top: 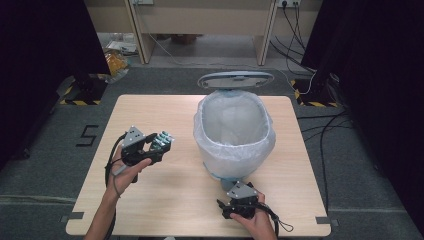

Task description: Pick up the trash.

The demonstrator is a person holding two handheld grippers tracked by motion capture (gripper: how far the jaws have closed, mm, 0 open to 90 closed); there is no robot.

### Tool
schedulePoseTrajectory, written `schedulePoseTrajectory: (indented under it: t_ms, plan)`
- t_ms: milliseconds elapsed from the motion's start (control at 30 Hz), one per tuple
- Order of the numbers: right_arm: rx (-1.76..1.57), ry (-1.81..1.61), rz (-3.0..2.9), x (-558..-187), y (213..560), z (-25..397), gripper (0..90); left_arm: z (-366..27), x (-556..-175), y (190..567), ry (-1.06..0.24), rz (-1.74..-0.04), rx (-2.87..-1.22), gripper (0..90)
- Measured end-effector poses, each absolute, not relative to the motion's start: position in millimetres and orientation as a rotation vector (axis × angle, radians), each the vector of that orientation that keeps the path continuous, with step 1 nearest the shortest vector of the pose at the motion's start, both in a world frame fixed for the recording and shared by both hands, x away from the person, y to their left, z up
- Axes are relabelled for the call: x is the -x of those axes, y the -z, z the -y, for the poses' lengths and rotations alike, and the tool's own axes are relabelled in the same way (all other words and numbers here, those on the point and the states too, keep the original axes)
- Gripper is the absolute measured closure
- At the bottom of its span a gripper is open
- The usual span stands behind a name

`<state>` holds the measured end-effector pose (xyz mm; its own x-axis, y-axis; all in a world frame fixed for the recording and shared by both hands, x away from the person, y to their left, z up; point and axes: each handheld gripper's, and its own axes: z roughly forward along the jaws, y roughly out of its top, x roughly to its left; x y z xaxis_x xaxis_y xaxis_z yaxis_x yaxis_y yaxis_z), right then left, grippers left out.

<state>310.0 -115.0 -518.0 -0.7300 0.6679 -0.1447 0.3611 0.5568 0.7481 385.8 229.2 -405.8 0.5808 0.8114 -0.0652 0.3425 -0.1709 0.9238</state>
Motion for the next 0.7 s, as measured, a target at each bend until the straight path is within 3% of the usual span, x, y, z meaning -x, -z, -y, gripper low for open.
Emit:
schedulePoseTrajectory:
  t_ms: [700]
  plan:
    - [-0.829, -1.006, -2.378, -309.9, 518.3, 114.6, 18.4, -220.4, -374.4, 368.0, -0.589, -0.873, -1.680, 34.0]
